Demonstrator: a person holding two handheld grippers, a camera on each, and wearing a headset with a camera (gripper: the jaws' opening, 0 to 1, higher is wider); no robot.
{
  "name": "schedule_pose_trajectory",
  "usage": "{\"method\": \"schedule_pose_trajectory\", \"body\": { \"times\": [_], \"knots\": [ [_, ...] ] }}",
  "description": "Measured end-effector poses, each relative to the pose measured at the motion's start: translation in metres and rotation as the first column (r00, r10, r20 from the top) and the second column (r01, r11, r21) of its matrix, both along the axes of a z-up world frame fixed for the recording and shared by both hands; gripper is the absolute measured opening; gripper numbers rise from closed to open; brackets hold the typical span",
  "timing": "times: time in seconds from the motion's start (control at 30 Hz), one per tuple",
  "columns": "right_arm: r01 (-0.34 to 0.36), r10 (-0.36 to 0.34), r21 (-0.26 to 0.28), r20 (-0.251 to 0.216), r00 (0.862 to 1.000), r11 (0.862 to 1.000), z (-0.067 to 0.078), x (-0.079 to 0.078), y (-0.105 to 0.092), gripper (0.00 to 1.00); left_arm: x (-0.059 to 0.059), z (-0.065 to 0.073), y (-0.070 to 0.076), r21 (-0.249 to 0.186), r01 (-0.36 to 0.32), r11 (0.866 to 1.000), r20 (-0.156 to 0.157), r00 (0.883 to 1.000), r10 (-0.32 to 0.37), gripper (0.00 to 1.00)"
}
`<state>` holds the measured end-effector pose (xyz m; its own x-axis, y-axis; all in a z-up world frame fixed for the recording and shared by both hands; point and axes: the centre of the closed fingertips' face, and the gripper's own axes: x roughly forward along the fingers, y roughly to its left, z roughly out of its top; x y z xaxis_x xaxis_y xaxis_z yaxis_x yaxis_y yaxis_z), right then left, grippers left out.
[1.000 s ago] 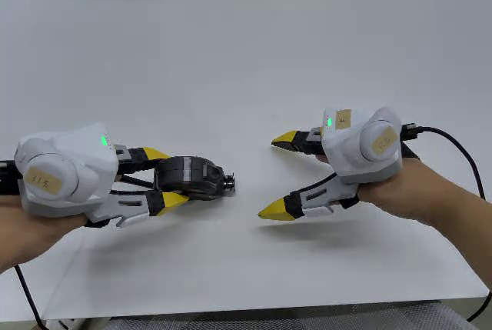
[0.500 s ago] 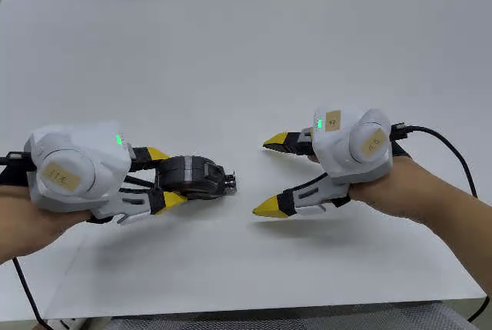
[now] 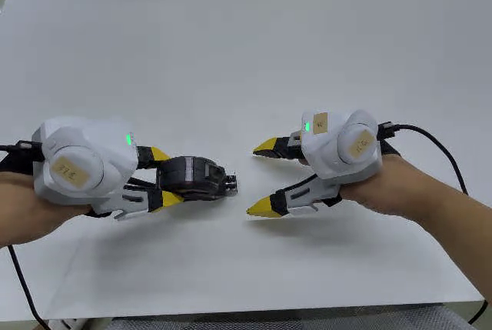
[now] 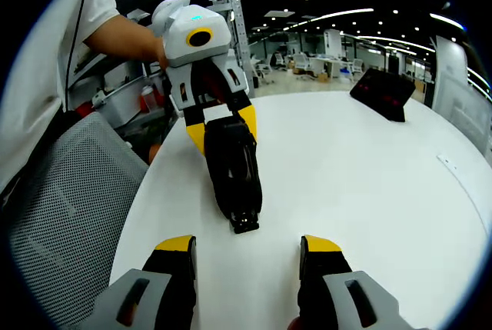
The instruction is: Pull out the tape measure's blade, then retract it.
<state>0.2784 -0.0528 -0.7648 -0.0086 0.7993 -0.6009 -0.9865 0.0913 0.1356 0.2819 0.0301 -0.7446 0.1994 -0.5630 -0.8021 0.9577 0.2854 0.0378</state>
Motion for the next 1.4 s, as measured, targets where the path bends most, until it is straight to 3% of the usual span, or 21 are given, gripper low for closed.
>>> {"method": "schedule_pose_trajectory", "body": {
  "times": [0.67, 1.07, 1.4],
  "knots": [
    [-0.086, 0.084, 0.025, 0.065, 0.994, 0.996, -0.006, -0.002, 0.024, 0.25, -0.002, 0.000, 0.001, 0.018, 0.050, 0.999, 0.043, 0.998, -0.050, 0.23],
    [-0.099, 0.097, 0.031, 0.066, 0.993, 0.995, -0.013, -0.004, 0.030, 0.13, -0.001, -0.001, 0.001, 0.012, 0.046, 0.999, 0.036, 0.998, -0.046, 0.24],
    [-0.096, 0.092, 0.050, 0.090, 0.992, 0.994, -0.012, -0.003, 0.029, 0.12, -0.002, 0.002, 0.000, 0.008, 0.032, 0.999, 0.029, 0.999, -0.032, 0.24]
  ]
}}
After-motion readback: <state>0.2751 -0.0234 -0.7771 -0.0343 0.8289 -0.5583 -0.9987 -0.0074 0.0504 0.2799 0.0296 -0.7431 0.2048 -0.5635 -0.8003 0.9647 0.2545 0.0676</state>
